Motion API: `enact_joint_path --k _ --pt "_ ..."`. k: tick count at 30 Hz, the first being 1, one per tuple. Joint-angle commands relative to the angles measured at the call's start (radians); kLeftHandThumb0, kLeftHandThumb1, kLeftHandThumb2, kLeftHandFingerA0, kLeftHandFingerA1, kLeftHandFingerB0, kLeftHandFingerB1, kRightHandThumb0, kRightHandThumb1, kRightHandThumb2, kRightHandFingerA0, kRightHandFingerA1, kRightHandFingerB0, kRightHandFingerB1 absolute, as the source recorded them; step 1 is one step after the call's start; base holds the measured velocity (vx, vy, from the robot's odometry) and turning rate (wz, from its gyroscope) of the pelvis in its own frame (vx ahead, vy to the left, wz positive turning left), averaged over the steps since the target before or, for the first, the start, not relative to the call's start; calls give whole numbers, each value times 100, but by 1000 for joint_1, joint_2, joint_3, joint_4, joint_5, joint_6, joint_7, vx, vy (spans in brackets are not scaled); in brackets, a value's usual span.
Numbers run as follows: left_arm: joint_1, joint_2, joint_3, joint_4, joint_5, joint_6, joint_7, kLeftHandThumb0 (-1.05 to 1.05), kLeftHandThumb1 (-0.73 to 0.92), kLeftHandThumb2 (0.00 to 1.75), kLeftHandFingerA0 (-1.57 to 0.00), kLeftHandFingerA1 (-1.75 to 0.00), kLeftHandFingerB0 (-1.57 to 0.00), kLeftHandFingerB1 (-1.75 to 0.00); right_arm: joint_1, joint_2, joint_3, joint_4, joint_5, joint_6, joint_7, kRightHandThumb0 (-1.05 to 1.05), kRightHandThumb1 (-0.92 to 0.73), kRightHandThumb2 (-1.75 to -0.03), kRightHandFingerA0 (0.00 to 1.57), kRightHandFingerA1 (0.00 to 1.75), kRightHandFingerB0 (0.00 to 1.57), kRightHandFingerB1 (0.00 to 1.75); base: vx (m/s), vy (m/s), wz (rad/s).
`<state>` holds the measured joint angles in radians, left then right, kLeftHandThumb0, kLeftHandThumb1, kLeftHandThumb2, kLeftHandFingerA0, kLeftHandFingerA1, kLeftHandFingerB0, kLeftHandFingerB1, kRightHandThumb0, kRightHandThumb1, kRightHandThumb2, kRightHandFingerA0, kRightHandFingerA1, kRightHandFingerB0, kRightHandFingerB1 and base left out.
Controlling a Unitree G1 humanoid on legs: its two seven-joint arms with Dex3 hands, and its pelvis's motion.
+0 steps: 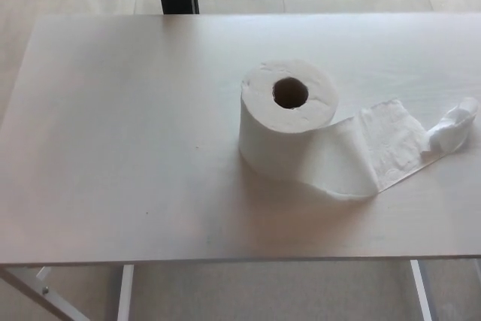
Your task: A toilet paper roll is kept in the middle of the desk infront of the robot. The robot places its left hand on the top of the toilet paper roll to hold it still and uses its right hand to tear off a piece of toilet paper from it and hands the paper to a person
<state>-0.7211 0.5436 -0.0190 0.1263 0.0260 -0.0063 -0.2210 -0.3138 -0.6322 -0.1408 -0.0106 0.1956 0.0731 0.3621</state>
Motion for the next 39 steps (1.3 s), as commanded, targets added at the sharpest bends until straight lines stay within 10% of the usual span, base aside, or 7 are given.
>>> enact_joint_path --k 1,7,28,32,33,34,39 --pt "-14 -24 -260 -50 357 -9 25 -49 62 57 -45 -58 -45 -46 -7 28 195 -13 -172 126 5 -53 -59 -57 36 48 36 37 0 0 0" --pt "16 1 -376 -37 479 -84 44 -48 64 59 -48 -54 -45 -44 -34 32 258 67 -238 64 -12 -57 -47 -82 34 56 31 50 0 0 0" --pt "-67 -38 -712 55 857 -110 238 -43 65 58 -49 -49 -50 -42 -49 81 309 209 -304 -38 -83 -40 -59 -57 51 51 45 44 0 0 0" --pt "-55 -76 -783 35 947 -57 276 -51 60 58 -44 -50 -45 -41 -50 98 319 210 -316 -28 -100 -40 -60 -57 53 50 46 43 0 0 0" --pt "-36 -96 -787 22 955 -17 282 -56 46 89 -39 -61 -32 -52 -53 99 324 216 -320 -38 -100 -40 -60 -57 52 51 46 43 0 0 0" --pt "-25 -125 -791 33 960 29 307 -51 62 57 -40 -47 -41 -39 -54 103 326 214 -318 -27 -100 -39 -60 -57 51 51 48 44 0 0 0" --pt "-87 -241 -757 140 931 170 379 -50 73 62 -31 -53 -30 -40 -41 112 346 202 -350 -5 -118 -36 -61 -58 51 51 48 44 0 0 0"
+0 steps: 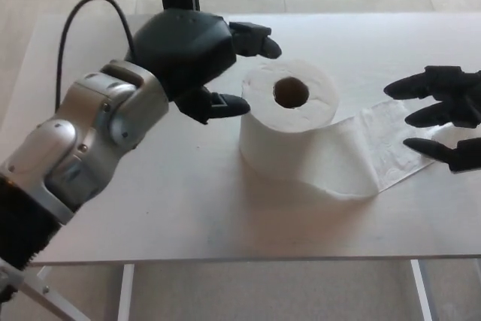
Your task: A toilet paper roll is kept in the middle of the desk infront of the robot. The robot places its left hand on the top of the toilet paper roll to hold it still and uses its right hand to tear off a piece of toilet paper from it and hands the paper to a person
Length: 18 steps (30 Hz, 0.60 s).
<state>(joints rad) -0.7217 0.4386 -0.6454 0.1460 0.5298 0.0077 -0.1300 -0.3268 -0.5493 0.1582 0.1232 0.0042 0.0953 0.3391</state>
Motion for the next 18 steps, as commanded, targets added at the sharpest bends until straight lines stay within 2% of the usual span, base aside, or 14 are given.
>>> enact_joint_path --k 1,3,5,7,12,16,18 --pt "-86 -138 -131 123 429 158 290 -50 73 62 -31 -53 -30 -40 -28 30 47 69 -160 -27 -95 -36 -61 -58 51 51 48 44 0 0 0" --pt "-120 -171 -107 159 404 189 295 -47 69 60 -31 -50 -31 -40 -22 38 56 77 -169 -18 -106 -36 -61 -58 48 50 47 44 0 0 0" --pt "-182 -194 -91 213 390 202 300 -47 73 61 -31 -53 -32 -41 -8 42 68 83 -191 -20 -125 -37 -61 -58 48 51 48 43 0 0 0" --pt "-240 -210 -73 241 390 222 297 -47 71 62 -30 -55 -29 -41 -6 50 78 108 -208 -56 -143 -39 -60 -57 51 51 50 43 0 0 0" --pt "-290 -247 -45 295 370 199 351 -48 71 60 -33 -56 -32 -43 -8 63 79 126 -222 -80 -155 -40 -60 -57 51 54 50 44 0 0 0" --pt "-259 -228 -68 269 397 159 350 -50 63 59 -34 -48 -37 -38 2 82 84 88 -225 -70 -149 -39 -60 -57 53 55 51 43 0 0 0" --pt "-233 -195 -115 273 454 139 364 -53 68 60 -31 -53 -34 -39 10 78 88 65 -236 -62 -142 -43 -60 -58 54 52 50 41 0 0 0"
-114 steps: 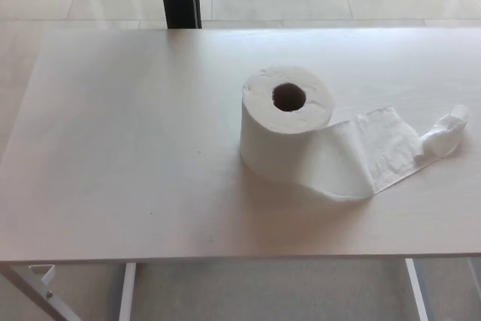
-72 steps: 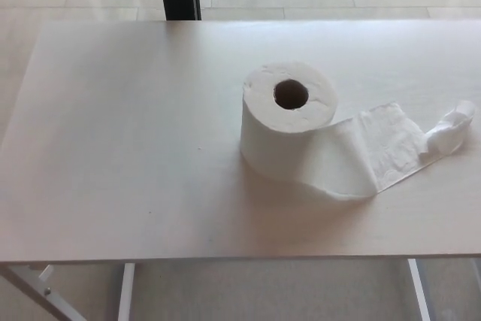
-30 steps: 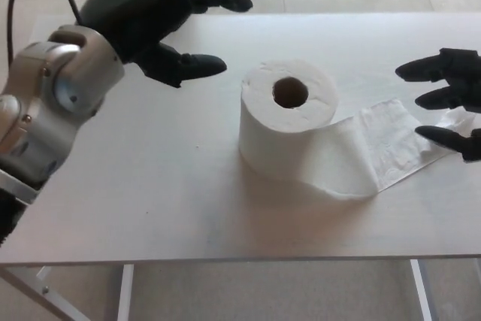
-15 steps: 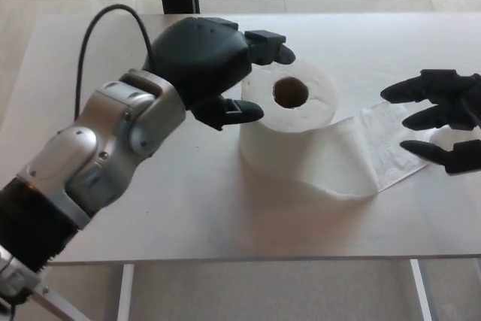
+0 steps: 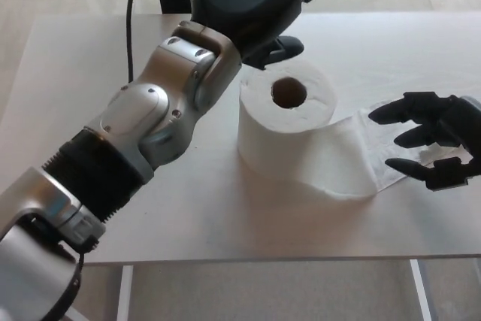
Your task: A toilet paper roll is kept in the middle of the desk infront of the robot. The robot places its left hand on the top of the toilet paper roll to hold it still and uses its right hand to tear off a piece of toilet paper from it and hands the paper to a person
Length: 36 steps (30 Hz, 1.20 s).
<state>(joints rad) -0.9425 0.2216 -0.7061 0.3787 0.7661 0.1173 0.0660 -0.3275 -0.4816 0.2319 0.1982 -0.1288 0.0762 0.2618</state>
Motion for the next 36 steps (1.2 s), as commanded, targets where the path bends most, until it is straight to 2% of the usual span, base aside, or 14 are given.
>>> enact_joint_path --k 1,11,16,17,18,19,20,21,23,26,29,30,31,36 --pt "7 29 -61 46 219 23 179 -52 67 60 -33 -50 -36 -38 9 13 14 -10 -109 -43 -69 -43 -61 -56 55 52 51 40 0 0 0" --pt "152 -54 21 100 135 81 178 -51 73 61 -24 -48 -28 -40 -2 45 6 -3 -134 -52 -76 -44 -60 -58 48 57 48 42 0 0 0" --pt "267 -140 100 80 88 130 233 -47 62 58 -33 -46 -38 -41 -19 59 14 -23 -162 38 -49 -49 -61 -57 31 53 43 37 0 0 0" --pt "292 -177 137 92 66 146 262 -46 63 59 -34 -47 -39 -40 -26 61 15 -29 -168 63 -40 -55 -48 -81 25 57 34 48 0 0 0" --pt "299 -189 150 96 71 152 265 -46 63 59 -34 -47 -39 -40 -28 62 15 -32 -171 70 -37 -55 -48 -81 25 57 34 48 0 0 0" --pt "313 -210 171 100 62 153 271 -41 64 59 -33 -46 -39 -41 -29 62 17 -36 -179 83 -36 -50 -60 -58 26 50 38 35 0 0 0" --pt "328 -232 191 103 45 157 280 -41 64 59 -33 -46 -39 -41 -31 62 20 -41 -187 98 -35 -50 -60 -58 26 50 38 35 0 0 0" --pt "340 -249 201 111 49 163 287 -41 66 59 -32 -46 -38 -41 -31 64 22 -53 -193 119 -30 -56 -47 -79 20 54 29 45 0 0 0" --pt "346 -271 212 117 62 179 294 -40 66 59 -32 -45 -38 -41 -36 62 25 -60 -200 130 -23 -58 -47 -79 19 54 28 45 0 0 0" --pt "353 -327 227 152 49 172 337 -42 67 60 -34 -43 -38 -40 -61 59 49 -82 -227 213 14 -69 -45 -80 3 44 19 43 0 0 0" --pt "343 -342 224 177 64 157 370 -43 67 60 -36 -44 -38 -40 -77 60 55 -81 -229 247 31 -72 -44 -80 2 36 16 42 0 0 0" --pt "338 -346 215 187 76 158 378 -44 66 60 -36 -44 -37 -40 -81 60 55 -81 -219 263 49 -65 -54 -58 2 34 20 29 0 0 0" --pt "335 -347 205 188 87 166 377 -46 66 59 -36 -44 -36 -40 -90 59 61 -83 -222 286 65 -68 -42 -80 0 35 11 40 0 0 0" --pt "292 -335 145 242 147 168 402 -38 66 59 -35 -50 -36 -40 -133 23 138 -62 -280 346 149 -70 -40 -79 0 32 9 31 0 0 0"
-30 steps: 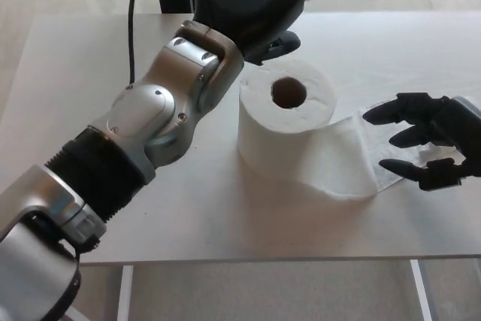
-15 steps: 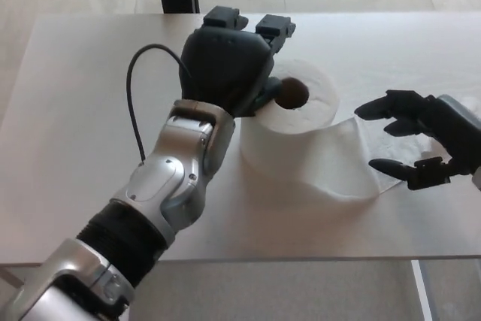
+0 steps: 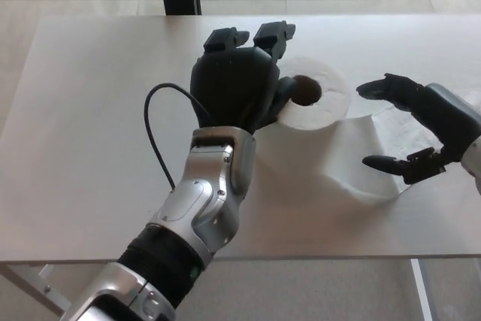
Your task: A toilet paper roll is kept in the middle of the desk infront of the robot. The robot places its left hand on the top of the toilet paper roll to hold it still and uses its right hand to tear off a piece of toilet paper from it and hands the paper to a person
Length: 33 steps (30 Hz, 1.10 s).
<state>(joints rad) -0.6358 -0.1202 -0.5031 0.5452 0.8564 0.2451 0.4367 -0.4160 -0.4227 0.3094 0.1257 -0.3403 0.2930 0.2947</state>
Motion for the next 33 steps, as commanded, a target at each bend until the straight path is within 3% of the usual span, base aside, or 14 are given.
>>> enact_joint_path --k 1,8,9,10,11,13,15,16,17,18,19,21,25,33 --pt "-26 17 -72 88 68 38 37 -38 66 60 -35 -51 -37 -40 -55 -39 78 18 -78 143 128 -68 -39 -79 0 33 8 31 0 0 0" --pt "-115 133 -224 129 177 24 3 -46 66 59 -26 -52 -37 -43 -60 -54 107 10 -89 163 148 -66 -40 -77 3 39 10 38 0 0 0" --pt "-121 164 -251 125 201 -1 16 -49 66 59 -28 -52 -41 -41 -47 -38 85 22 -71 150 118 -56 -53 -57 22 52 23 32 0 0 0" --pt "-127 181 -272 127 213 -5 27 -51 62 58 -29 -51 -42 -40 -30 -26 63 23 -58 128 88 -49 -55 -57 40 60 28 35 0 0 0" --pt "-129 183 -278 124 208 -3 29 -51 62 58 -29 -51 -42 -40 -29 -26 61 19 -61 131 90 -49 -55 -57 40 60 28 35 0 0 0" --pt "-134 207 -300 131 217 -21 56 -55 62 59 -30 -51 -43 -39 -16 -7 44 24 -61 145 67 -30 -65 -59 83 72 42 38 0 0 0" --pt "-132 216 -302 124 206 -24 47 -53 62 58 -30 -50 -42 -39 -12 -5 44 6 -71 162 77 -23 -69 -61 99 85 56 43 0 0 0" --pt "-133 213 -303 124 204 -15 32 -55 49 82 -25 -56 -33 -50 -4 -4 38 7 -65 148 71 -20 -72 -68 101 104 65 49 0 0 0" --pt "-131 218 -303 118 203 -14 30 -55 49 82 -25 -56 -33 -50 -4 0 38 6 -67 148 70 -20 -72 -68 101 104 65 49 0 0 0" --pt "-133 215 -302 123 203 -13 37 -50 62 58 -29 -51 -42 -39 2 -5 46 7 -79 128 61 -15 -68 -89 91 153 86 58 0 0 0" --pt "-135 211 -302 126 204 -9 46 -50 61 58 -30 -51 -43 -39 13 -7 47 4 -88 112 45 -15 -67 -93 83 162 96 60 0 0 0" --pt "-134 205 -300 129 204 -10 52 -50 64 58 -31 -50 -44 -38 41 0 39 -5 -103 70 -14 -14 -67 -105 79 158 82 107 0 0 0" --pt "-128 189 -293 136 192 -11 51 -54 67 59 -31 -51 -42 -39 82 73 -26 9 -90 27 -160 -20 -60 -115 87 157 78 128 0 0 0" --pt "-127 178 -289 148 194 0 54 -48 68 59 -30 -51 -43 -39 104 101 -43 20 -120 -96 -255 -26 -68 -92 92 152 89 108 0 0 0"
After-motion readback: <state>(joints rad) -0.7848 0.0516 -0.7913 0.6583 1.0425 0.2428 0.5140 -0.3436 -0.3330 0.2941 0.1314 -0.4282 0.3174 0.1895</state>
